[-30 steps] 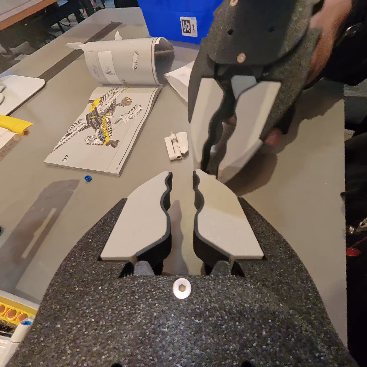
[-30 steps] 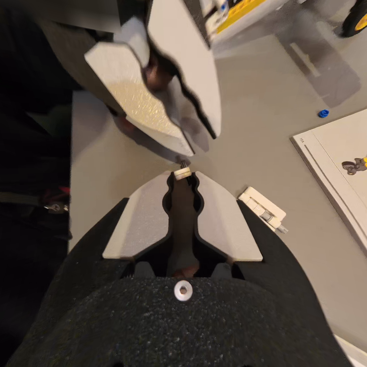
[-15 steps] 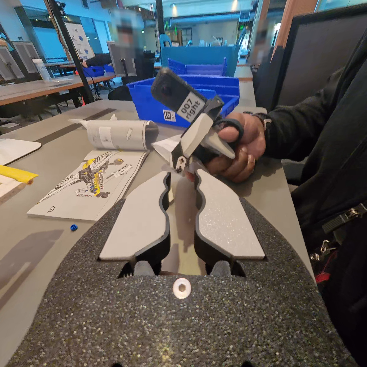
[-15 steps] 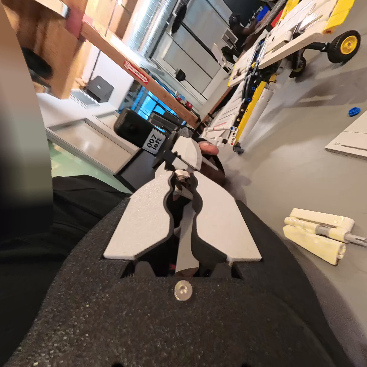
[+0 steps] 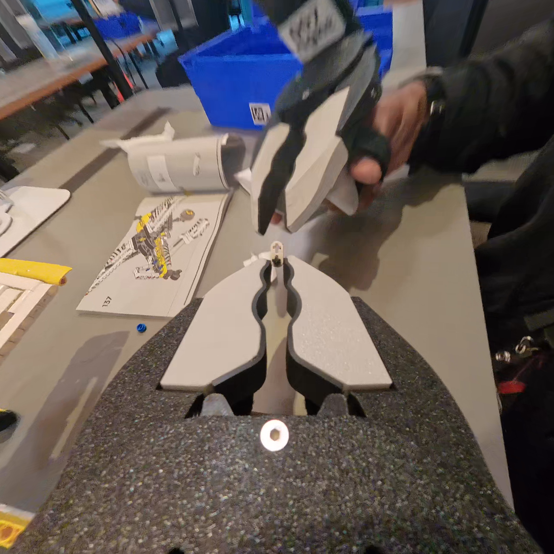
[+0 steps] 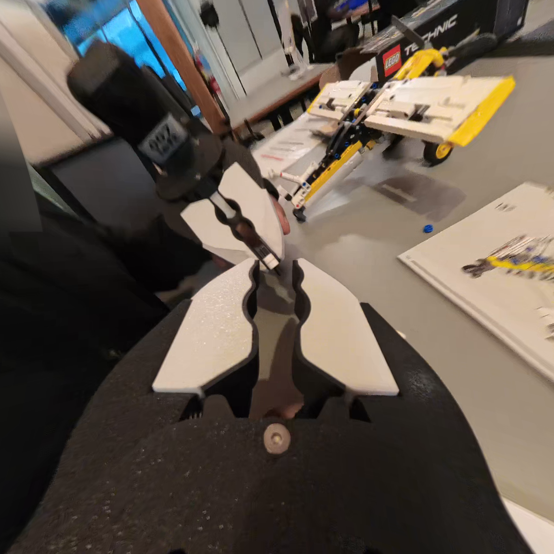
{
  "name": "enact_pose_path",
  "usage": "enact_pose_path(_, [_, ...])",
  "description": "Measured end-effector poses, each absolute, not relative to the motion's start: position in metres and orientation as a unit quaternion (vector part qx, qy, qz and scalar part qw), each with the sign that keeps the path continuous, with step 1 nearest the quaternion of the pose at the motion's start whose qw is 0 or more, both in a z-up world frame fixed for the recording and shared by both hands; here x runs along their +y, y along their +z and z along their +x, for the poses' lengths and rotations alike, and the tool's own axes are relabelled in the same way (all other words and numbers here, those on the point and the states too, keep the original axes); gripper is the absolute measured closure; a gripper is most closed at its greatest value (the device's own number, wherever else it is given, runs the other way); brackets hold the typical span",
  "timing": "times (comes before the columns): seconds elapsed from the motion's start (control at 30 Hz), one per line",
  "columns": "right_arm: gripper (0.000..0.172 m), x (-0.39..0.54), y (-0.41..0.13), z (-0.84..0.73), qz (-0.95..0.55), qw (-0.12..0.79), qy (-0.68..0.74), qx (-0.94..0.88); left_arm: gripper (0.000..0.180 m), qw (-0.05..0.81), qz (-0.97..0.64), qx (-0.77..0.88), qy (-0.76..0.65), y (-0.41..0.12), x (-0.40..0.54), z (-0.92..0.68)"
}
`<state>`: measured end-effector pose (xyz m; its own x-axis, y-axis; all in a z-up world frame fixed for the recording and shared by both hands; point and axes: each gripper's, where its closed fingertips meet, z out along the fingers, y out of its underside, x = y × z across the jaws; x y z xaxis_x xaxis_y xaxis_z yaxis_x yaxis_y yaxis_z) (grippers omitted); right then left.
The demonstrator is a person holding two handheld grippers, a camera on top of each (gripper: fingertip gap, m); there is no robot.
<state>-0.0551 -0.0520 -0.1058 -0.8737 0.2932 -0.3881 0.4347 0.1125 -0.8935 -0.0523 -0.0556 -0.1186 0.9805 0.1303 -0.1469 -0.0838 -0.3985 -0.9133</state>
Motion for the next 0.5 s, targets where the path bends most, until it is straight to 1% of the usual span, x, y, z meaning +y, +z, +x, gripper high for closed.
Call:
enact_pose_path(0.1, [0.151,-0.053,-0.111,-0.052,0.180,-0.006,-0.568,0.803,0.172,0.497,-0.863,0.007,0.092,-0.127,-0.054,-0.051])
enact_pose_path(0.23, [0.151,-0.055,-0.124,-0.050,0.115,-0.050,-0.510,0.851,0.172,0.463,-0.883,0.027,0.079,-0.131,-0.051,-0.050])
enact_pose_path(0.4, [0.154,-0.055,-0.131,-0.048,0.083,-0.056,-0.486,0.868,0.173,0.425,-0.901,0.051,0.064,-0.138,-0.049,-0.048])
enact_pose_path(0.5, [0.160,-0.053,-0.134,-0.047,0.074,-0.053,-0.478,0.873,0.173,0.411,-0.908,0.058,0.060,-0.140,-0.048,-0.048])
